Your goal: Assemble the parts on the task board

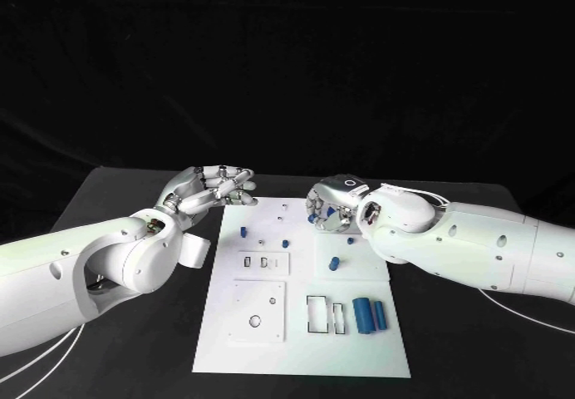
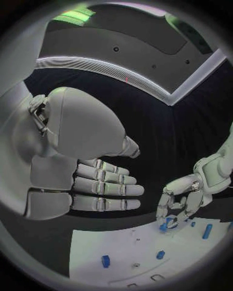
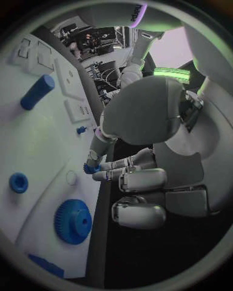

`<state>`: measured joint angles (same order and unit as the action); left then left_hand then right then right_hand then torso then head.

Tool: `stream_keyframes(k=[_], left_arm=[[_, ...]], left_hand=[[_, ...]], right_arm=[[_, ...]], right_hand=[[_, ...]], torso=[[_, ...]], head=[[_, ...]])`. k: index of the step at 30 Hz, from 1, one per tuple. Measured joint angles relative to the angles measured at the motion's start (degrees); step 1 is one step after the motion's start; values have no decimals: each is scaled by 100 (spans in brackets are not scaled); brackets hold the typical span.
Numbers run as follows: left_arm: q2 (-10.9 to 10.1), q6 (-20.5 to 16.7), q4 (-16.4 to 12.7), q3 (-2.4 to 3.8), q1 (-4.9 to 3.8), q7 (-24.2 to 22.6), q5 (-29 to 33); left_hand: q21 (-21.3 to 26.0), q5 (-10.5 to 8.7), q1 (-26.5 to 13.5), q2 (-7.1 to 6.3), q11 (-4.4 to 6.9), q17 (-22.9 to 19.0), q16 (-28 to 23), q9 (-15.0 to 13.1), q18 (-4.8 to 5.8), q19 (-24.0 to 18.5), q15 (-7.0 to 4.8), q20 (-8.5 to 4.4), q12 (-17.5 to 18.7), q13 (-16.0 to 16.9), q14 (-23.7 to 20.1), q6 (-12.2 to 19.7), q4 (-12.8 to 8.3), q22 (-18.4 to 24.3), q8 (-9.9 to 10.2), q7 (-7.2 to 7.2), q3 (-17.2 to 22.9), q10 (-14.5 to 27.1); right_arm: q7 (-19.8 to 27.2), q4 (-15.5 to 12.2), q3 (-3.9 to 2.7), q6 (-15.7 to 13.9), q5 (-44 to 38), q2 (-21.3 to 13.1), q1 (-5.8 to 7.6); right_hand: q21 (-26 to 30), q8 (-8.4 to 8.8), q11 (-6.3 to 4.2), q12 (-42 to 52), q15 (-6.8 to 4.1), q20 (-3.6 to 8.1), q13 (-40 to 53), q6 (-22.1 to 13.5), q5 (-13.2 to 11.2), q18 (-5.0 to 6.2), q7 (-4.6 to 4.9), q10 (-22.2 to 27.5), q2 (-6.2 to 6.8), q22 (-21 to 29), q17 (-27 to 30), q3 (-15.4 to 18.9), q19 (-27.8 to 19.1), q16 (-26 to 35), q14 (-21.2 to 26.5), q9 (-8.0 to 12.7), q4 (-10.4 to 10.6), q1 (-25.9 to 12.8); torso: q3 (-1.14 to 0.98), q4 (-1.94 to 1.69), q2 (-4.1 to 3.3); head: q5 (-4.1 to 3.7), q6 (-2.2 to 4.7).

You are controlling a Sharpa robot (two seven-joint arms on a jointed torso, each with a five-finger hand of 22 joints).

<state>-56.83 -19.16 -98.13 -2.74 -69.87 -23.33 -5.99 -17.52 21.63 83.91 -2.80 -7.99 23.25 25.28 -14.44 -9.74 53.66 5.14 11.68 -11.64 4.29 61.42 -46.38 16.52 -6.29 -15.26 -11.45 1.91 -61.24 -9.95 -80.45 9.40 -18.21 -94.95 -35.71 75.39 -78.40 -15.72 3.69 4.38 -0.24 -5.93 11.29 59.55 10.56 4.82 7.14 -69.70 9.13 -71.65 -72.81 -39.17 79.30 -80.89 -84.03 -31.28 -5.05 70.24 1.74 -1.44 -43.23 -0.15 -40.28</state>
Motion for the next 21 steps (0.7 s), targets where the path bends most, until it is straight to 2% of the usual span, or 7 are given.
stream_keyframes(k=[7,13,21], left_arm=[[-3,34,0,0,-2,15,1],[14,55,25,0,-38,21,2],[46,82,37,0,-75,23,2]], left_hand=[[0,0,0,0,0,7,0,0,0,0,0,0,0,0,0,0,0,0,0,0,0,0],[0,0,0,0,0,7,0,0,0,0,0,0,0,-1,0,0,0,0,0,0,0,0],[0,0,0,0,0,14,0,0,0,0,21,0,0,-1,-21,20,0,5,0,-20,0,0]], right_arm=[[-125,239,-26,-150,-65,262,50],[-199,415,-40,-244,-104,494,78],[-210,650,-44,-287,-111,749,84]], right_hand=[[0,3,1,-1,0,0,-6,-15,33,0,-3,1,2,-6,6,-22,0,0,0,-8,-10,-2],[1,13,1,-1,0,0,-7,-24,39,1,2,1,26,-6,6,-33,0,0,0,-119,-1,-26],[1,-16,1,-1,1,0,-11,-43,40,1,2,1,26,-18,7,-33,0,0,0,-128,-1,-26]], torso=[[3,-13,-15],[4,-16,-27],[19,-32,-54]], head=[[25,40],[37,54],[25,62]])
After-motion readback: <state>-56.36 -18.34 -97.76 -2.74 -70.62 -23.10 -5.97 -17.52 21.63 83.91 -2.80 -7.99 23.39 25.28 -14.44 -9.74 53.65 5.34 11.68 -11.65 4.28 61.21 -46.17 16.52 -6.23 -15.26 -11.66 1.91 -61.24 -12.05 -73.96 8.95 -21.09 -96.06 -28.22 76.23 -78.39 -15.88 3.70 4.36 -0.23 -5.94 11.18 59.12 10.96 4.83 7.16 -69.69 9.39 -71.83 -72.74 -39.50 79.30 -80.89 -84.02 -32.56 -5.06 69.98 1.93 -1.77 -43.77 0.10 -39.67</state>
